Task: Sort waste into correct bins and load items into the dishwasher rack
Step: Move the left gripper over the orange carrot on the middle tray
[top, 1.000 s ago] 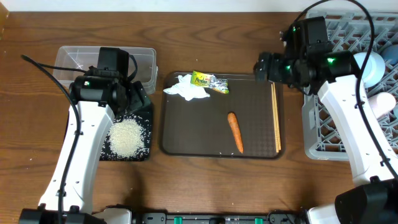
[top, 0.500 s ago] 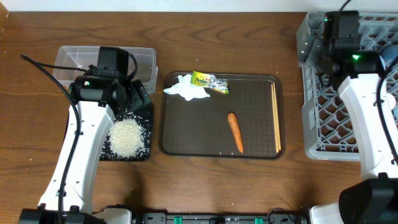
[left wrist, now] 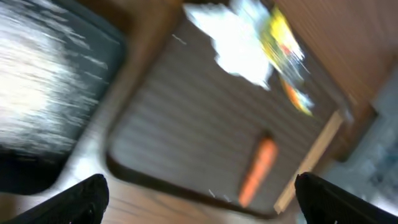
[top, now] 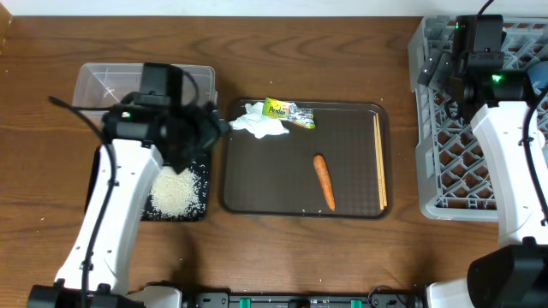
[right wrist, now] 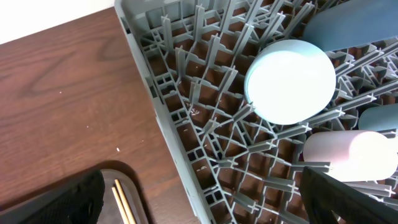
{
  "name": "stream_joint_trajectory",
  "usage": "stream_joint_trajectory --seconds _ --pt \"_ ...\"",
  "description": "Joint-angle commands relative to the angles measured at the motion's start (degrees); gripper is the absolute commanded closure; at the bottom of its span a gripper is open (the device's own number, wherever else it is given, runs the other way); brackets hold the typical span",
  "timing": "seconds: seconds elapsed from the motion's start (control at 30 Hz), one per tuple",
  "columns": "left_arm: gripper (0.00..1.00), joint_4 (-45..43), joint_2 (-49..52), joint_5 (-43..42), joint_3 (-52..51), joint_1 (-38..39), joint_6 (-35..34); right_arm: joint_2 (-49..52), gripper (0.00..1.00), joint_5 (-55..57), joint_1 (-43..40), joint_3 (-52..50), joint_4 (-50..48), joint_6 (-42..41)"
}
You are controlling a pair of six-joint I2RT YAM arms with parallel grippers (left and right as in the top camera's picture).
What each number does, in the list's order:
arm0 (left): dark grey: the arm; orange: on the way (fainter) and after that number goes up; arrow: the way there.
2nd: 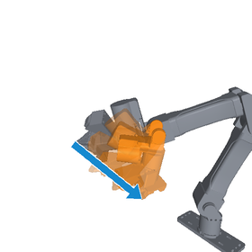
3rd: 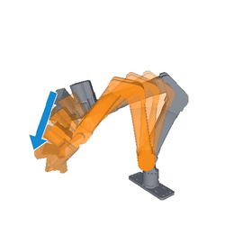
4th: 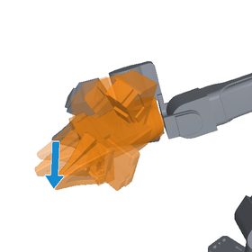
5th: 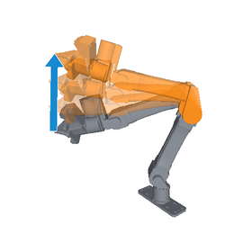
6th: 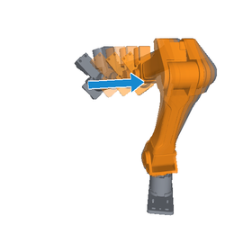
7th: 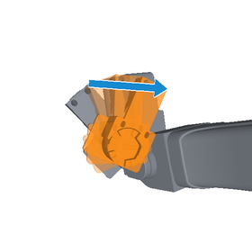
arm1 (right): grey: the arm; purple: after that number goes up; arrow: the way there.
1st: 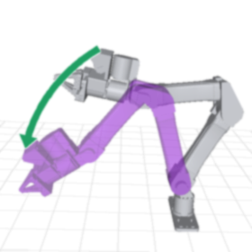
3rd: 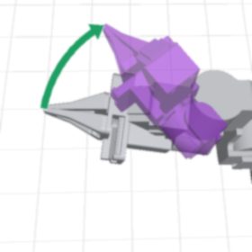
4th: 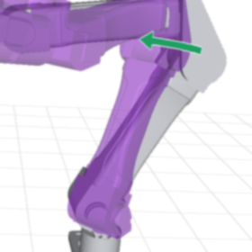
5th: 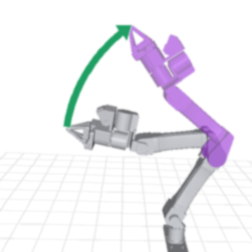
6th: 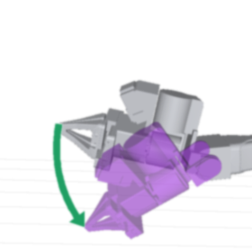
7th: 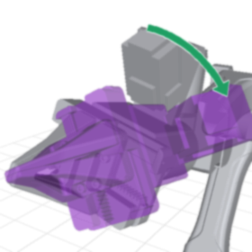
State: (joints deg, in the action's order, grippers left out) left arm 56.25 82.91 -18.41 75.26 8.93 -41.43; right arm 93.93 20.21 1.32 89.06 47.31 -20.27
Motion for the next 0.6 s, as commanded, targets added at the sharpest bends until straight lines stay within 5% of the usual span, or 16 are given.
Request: stream_joint_trajectory --seconds 0.0,0.13,0.3,0.57 --pt "0.02 -1.16 0.98 -6.43 0.13 6.62 -0.66 0.24 0.01 1.18 -0.17 -0.37 0.04 0.83" --pt "0.02 -4.94 2.71 -4.26 0.13 16.76 -2.95 0.24 0.01 1.16 -0.17 -0.37 0.04 0.83" --pt "0.02 -6.97 7.04 11.1 0.13 27.08 -12.74 0.24 0.01 1.18 -0.17 -0.37 0.04 0.83" --pt "0.06 -15.37 17.57 11.65 0.13 36.02 -15.61 0.24 0.01 1.18 -0.17 -0.37 0.04 0.83"
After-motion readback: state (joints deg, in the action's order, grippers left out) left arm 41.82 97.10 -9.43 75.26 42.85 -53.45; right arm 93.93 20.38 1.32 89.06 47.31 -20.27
